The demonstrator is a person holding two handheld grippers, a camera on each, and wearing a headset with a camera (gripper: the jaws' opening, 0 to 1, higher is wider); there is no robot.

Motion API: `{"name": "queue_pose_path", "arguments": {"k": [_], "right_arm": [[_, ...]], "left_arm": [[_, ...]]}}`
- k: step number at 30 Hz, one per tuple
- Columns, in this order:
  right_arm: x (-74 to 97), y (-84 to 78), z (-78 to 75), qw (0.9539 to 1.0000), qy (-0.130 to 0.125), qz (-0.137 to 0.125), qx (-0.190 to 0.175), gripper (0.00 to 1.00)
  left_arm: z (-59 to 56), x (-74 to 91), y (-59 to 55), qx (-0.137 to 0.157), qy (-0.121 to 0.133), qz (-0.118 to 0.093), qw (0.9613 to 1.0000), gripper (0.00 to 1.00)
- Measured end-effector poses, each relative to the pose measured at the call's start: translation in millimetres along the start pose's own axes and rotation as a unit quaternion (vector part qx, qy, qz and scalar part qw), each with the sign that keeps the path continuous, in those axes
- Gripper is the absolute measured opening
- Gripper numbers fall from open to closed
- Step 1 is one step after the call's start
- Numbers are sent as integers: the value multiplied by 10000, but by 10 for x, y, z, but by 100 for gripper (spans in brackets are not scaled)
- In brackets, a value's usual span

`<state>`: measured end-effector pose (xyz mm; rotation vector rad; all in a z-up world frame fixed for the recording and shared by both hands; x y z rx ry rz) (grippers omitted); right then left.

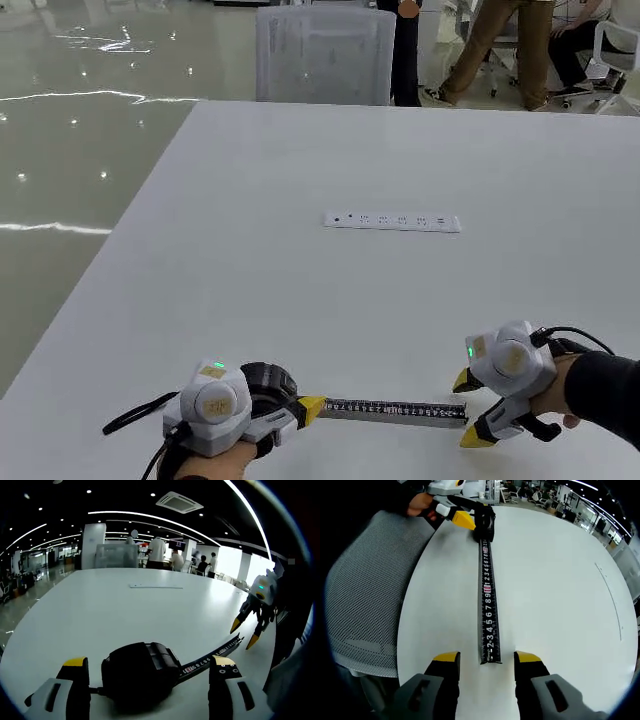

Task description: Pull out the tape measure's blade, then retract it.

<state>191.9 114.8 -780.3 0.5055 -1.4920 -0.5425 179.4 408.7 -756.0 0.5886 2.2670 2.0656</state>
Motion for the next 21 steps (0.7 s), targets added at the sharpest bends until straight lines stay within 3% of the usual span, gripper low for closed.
{"name": "queue_pose_path", "arguments": {"k": [2,4,11,21], "right_arm": [[-9,-8,-34,9999,-8,-11,150,36],[14,-13,-62,10000,-85,29,-32,31],[37,-42,-52,9999,-10,172,16,14],[8,-11,-42,9995,-44,294,96,13]], "left_arm": [[4,-7,8,22,-2,-18,10000,95],[8,-8,17,92,16,-27,10000,94],[21,-7,8,171,50,-23,9998,92],[-7,-28,-45,327,14,92,9994,83]]}}
Point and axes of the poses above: the centre of the closed fingertips' face, and the gripper's own axes: x roughly backward along the fingers, z roughly to its left, y roughly out of its top, the point moved 5 cm from there along x, roughly backward along the fingers, and after that the axes turned 15 degrees about -z, right-handed, at the moved point
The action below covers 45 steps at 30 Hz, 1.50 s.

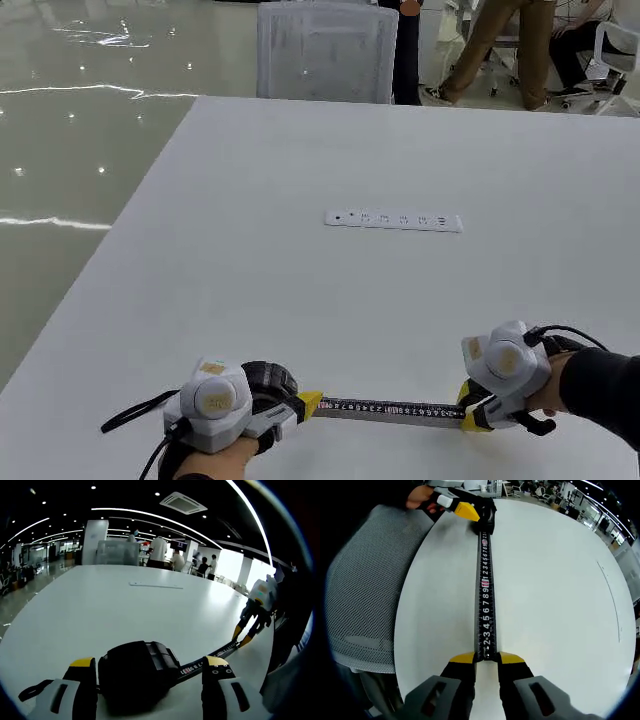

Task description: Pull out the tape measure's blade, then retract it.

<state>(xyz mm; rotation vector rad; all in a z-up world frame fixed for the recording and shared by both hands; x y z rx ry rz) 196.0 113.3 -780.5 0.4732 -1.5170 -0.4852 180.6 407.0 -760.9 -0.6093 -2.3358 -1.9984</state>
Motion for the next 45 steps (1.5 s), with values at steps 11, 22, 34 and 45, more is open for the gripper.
{"name": "queue_pose_path", "arguments": {"k": [11,22,34,45], "right_arm": [[-17,12,-34,9991,-78,151,-387,12],[-30,31,-18,9986,-141,323,-406,12],[-34,34,-7,9986,-176,183,-455,12],[-66,82,-5,9992,-167,164,-334,12]], "left_arm": [[49,-31,-48,102,476,313,9983,73],[70,-42,-50,-123,615,520,9967,64],[88,-43,-65,-141,604,614,9962,62],[93,-38,-60,-92,574,626,9963,63]]}}
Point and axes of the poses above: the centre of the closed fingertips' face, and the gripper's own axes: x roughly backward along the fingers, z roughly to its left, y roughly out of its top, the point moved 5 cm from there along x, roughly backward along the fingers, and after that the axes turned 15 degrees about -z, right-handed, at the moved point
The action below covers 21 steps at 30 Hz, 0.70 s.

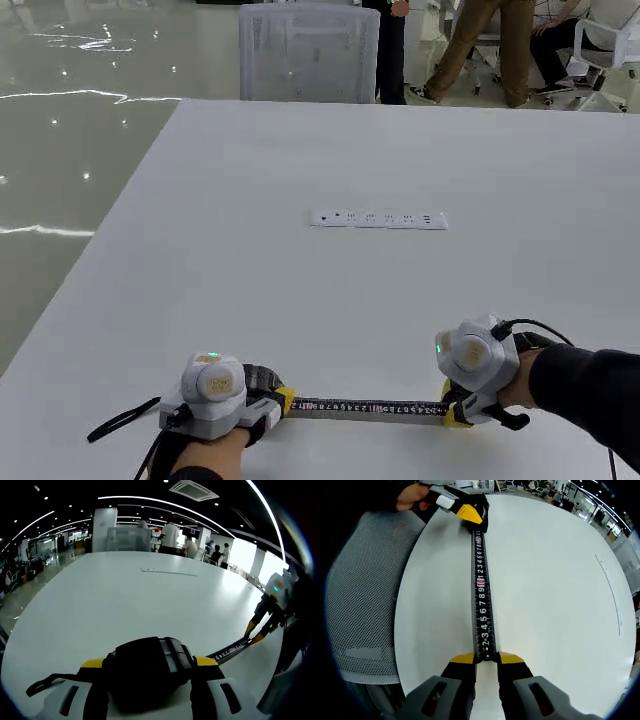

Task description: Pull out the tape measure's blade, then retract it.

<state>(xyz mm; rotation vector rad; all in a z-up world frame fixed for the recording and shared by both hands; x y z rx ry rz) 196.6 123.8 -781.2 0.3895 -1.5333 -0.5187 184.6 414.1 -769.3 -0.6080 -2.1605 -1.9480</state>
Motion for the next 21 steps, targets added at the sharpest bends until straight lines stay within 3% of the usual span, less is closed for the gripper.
{"name": "queue_pose_path", "arguments": {"k": [3,21], "right_arm": [[-19,17,-4,9999,8,-111,-21,12],[-79,126,-7,9998,28,-191,-45,12]], "left_arm": [[0,-6,2,0,-6,5,10000,63],[5,-6,9,30,-56,43,10000,63]]}}
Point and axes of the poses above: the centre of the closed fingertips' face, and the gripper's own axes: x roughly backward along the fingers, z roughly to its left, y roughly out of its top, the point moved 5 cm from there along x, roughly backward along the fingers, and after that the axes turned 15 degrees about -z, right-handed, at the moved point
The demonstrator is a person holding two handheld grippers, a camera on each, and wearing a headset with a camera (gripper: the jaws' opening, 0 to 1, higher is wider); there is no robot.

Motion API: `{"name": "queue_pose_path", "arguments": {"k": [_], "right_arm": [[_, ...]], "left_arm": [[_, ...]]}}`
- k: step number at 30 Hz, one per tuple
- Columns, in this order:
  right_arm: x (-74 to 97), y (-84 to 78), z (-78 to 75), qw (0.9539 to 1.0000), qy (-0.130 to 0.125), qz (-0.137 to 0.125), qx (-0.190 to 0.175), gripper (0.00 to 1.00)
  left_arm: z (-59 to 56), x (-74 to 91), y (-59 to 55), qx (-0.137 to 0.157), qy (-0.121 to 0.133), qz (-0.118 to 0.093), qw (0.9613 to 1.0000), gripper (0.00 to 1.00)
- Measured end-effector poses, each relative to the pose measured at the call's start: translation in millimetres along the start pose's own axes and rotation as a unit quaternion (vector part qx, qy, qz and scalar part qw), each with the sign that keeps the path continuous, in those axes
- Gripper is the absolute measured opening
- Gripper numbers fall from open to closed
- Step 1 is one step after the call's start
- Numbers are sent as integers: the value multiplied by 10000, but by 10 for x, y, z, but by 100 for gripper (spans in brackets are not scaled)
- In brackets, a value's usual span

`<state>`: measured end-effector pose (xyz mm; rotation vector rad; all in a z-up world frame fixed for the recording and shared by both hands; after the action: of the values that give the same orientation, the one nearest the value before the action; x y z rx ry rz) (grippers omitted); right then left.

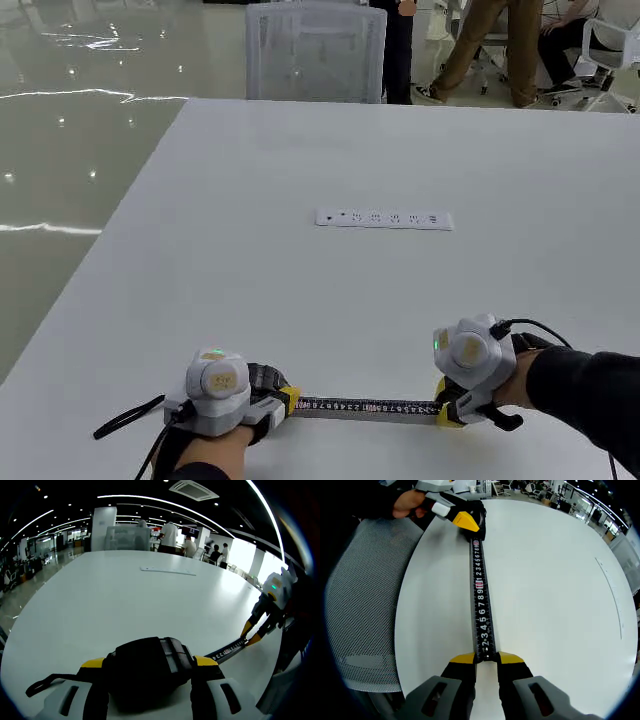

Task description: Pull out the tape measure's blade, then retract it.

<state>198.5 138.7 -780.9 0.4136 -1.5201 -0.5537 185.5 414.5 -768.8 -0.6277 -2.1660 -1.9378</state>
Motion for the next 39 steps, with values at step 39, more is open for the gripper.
{"name": "queue_pose_path", "arguments": {"k": [39], "right_arm": [[-123,157,-1,9999,115,-73,70,13]], "left_arm": [[12,2,4,47,-207,80,9997,62]]}}
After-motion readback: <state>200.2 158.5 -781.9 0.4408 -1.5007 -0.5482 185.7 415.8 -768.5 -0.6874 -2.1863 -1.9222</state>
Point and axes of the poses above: the centre of the closed fingertips' face, and the gripper's own axes: x roughly backward along the fingers, z roughly to its left, y roughly out of its top, the point moved 5 cm from there along x, roughly backward along the fingers, and after that the axes turned 15 degrees about -z, right-handed, at the moved point
